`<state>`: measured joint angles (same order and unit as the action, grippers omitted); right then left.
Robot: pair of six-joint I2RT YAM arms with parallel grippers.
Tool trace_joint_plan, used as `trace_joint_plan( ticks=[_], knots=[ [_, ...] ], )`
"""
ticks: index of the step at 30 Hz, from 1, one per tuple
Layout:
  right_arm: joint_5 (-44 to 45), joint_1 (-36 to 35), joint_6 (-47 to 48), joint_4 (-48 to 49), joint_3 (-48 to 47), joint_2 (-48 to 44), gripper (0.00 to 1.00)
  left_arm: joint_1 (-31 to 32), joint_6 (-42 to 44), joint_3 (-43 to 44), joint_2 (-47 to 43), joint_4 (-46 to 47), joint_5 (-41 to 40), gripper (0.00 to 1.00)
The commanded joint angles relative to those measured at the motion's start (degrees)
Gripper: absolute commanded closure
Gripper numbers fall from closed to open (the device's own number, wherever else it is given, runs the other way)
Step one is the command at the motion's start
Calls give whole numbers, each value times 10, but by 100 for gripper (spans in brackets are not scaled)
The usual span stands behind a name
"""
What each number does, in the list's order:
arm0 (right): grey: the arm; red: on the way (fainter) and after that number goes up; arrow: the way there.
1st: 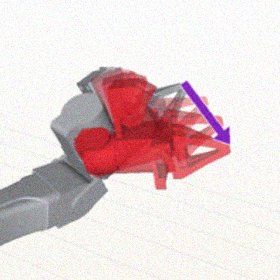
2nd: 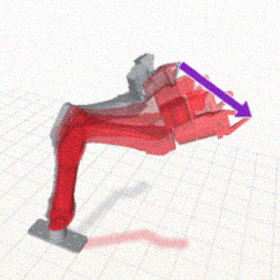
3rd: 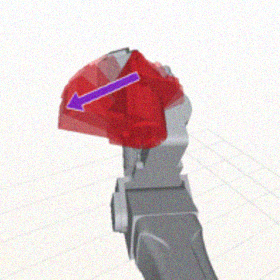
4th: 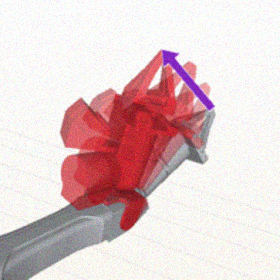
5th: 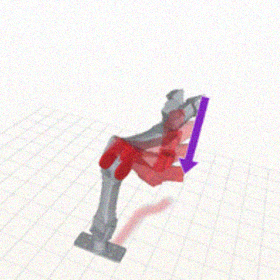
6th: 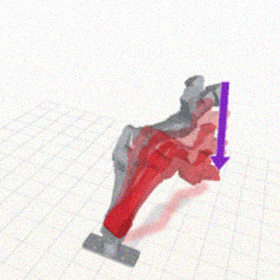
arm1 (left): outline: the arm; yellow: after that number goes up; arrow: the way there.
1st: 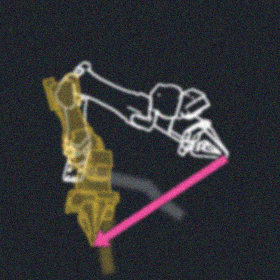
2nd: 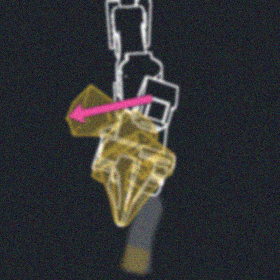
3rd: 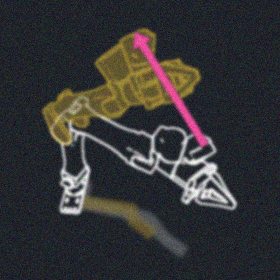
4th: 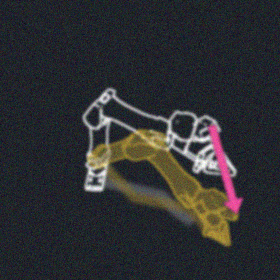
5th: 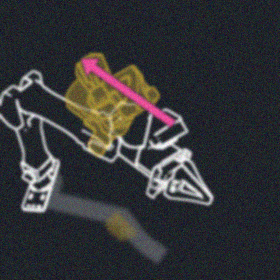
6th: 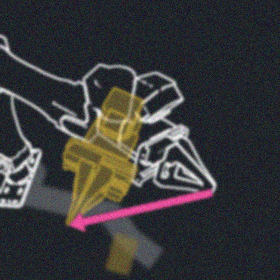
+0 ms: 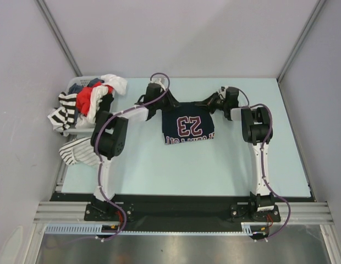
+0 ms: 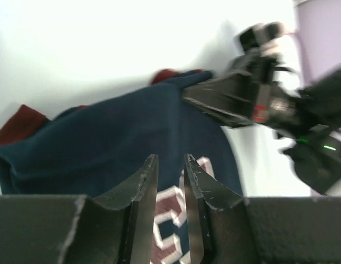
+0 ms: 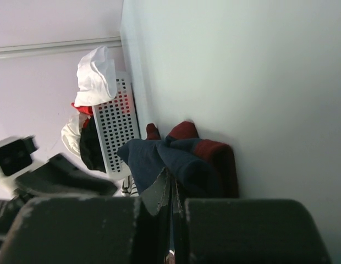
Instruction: Fold and stack the tank tops
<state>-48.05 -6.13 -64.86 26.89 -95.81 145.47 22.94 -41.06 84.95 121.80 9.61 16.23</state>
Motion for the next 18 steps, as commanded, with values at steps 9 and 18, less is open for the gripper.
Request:
trace_joint_plan(
  ticks=[9,18],
  knots=[
    [0,6,34,-4,16,-95,97,-37,-15,61,61,-39,15,69],
    [54,7,201,-180,33,-224,57,-48,55,22,-74,-126,-74,40]
  ],
)
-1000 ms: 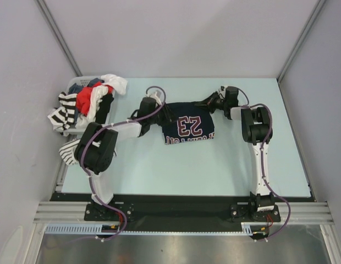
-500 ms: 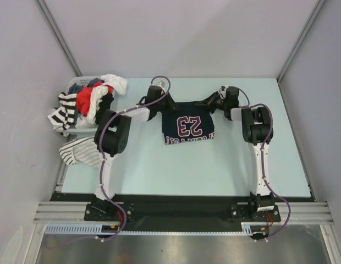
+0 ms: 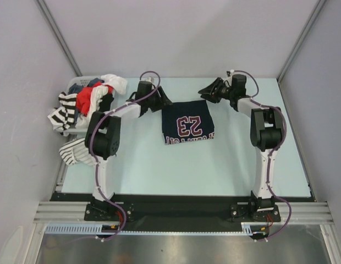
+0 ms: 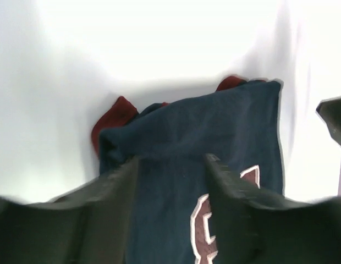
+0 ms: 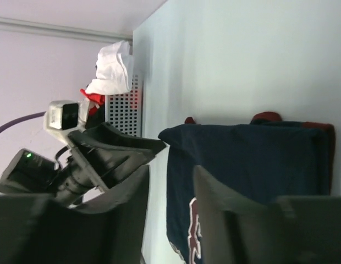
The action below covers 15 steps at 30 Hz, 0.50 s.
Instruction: Fold and stack the tank tops
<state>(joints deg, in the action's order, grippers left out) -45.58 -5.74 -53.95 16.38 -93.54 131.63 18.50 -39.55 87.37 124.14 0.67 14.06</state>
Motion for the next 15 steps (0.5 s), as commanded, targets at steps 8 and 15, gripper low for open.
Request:
trace_joint_plan(
  ticks=[8,15],
  knots=[
    [205,0,261,-339,27,-171,43,9,80,-78,-205,-95,-130,29],
    [294,-19,328,-401,63,-174,33,40,98,-173,-302,-97,-155,29]
  ],
)
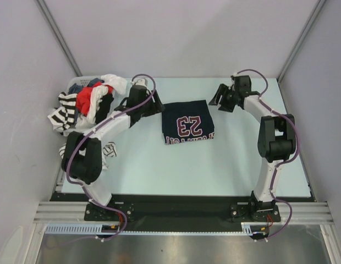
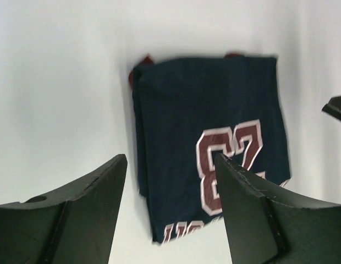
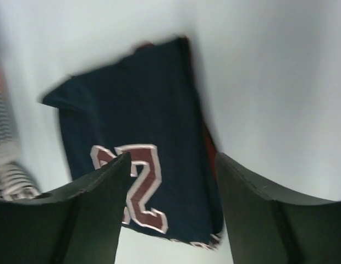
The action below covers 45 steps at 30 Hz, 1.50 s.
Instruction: Fold and stack the tank tops
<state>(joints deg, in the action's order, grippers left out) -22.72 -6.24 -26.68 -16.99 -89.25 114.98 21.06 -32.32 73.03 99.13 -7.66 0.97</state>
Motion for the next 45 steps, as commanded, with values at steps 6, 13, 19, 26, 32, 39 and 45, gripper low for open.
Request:
trace_joint_plan(
  ticks=[6,13,19,26,32,39,45],
  knots=[
    [114,-43,73,-67,40,5,25,19,38,-88,-140,-29,-18,29],
    [189,-80,95,-95,14,36,37,30,42,-117,-193,-40,-14,28],
    [225,-97,100,-117,-8,66,43,36,26,-149,-235,-38,9,28],
    [261,-87,88,-139,0,70,84,40,29,-149,-291,-59,13,28],
    [232,32,18,-42,196,-42,100,50,28,-163,-309,-61,18,28],
    [161,256,-120,76,437,-226,100,85,26,-147,-297,-68,10,28],
    [283,350,-248,51,548,-381,100,122,18,-151,-306,-73,-8,28]
  ],
)
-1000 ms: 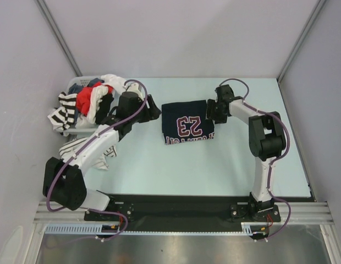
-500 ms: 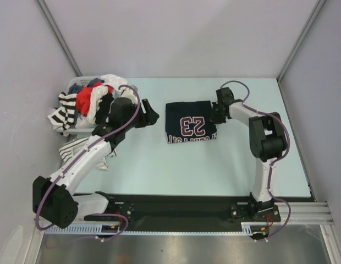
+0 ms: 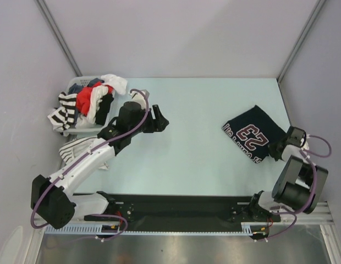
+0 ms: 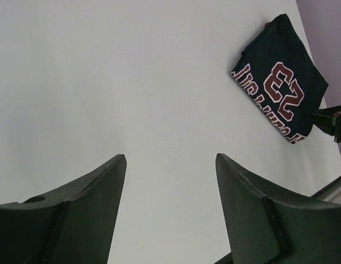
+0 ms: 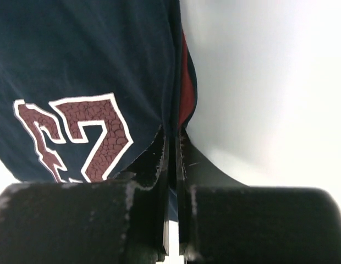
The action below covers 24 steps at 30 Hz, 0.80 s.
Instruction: Fold and stack the tank tops
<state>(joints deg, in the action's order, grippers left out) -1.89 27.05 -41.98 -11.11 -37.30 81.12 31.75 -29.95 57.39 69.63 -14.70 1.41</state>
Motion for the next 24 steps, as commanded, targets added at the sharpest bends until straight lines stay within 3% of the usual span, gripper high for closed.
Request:
trace_joint_plan(
  ticks=[1,7,10,14,17,20,24],
  knots=[
    [73,40,-107,-10,39,-60,100,18,-6,4,-12,-4,-12,28],
    [5,55,-194,21,86,-71,100,37,-11,-1,-35,-17,-45,28],
    [-16,61,-254,73,153,-104,100,39,-11,-8,-52,-24,-55,28],
    [18,38,-335,72,199,-170,100,40,-8,-10,-65,-38,-59,28],
    [71,8,-346,60,202,-214,100,40,-5,-11,-72,-42,-68,28],
    [88,-9,-369,62,193,-199,100,40,-5,-16,-76,-41,-70,28],
    [87,-34,-433,151,209,-151,100,40,-4,-20,-73,-40,-76,28]
  ],
)
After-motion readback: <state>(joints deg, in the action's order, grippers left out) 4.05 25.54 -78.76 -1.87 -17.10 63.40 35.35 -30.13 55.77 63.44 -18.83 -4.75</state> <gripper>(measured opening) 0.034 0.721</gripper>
